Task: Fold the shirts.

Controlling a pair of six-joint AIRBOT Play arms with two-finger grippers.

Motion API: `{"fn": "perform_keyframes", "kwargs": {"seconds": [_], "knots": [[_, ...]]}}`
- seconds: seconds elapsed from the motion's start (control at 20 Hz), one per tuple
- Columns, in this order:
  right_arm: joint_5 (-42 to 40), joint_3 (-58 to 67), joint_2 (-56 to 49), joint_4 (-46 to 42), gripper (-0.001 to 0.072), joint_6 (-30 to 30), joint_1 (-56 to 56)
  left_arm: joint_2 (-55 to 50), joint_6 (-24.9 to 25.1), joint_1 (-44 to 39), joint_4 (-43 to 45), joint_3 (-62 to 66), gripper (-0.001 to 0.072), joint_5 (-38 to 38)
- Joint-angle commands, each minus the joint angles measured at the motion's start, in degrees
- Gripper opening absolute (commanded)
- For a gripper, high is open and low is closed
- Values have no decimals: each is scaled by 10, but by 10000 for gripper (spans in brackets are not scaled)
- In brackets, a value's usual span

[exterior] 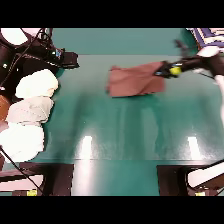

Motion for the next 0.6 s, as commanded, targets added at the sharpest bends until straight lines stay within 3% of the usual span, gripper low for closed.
{"fn": "perform_keyframes", "kwargs": {"seconds": [0.0, 0.25, 0.55], "knots": [[-20, -113, 103, -29, 15, 4, -176, 7, -4, 0, -3, 0, 24, -21], [-119, -294, 223, -29, 15, 29, -388, 7, -5, 0, -52, 0, 24, -3], [-216, -454, 365, -29, 15, 75, -537, 7, -5, 0, -57, 0, 24, 7]]}}
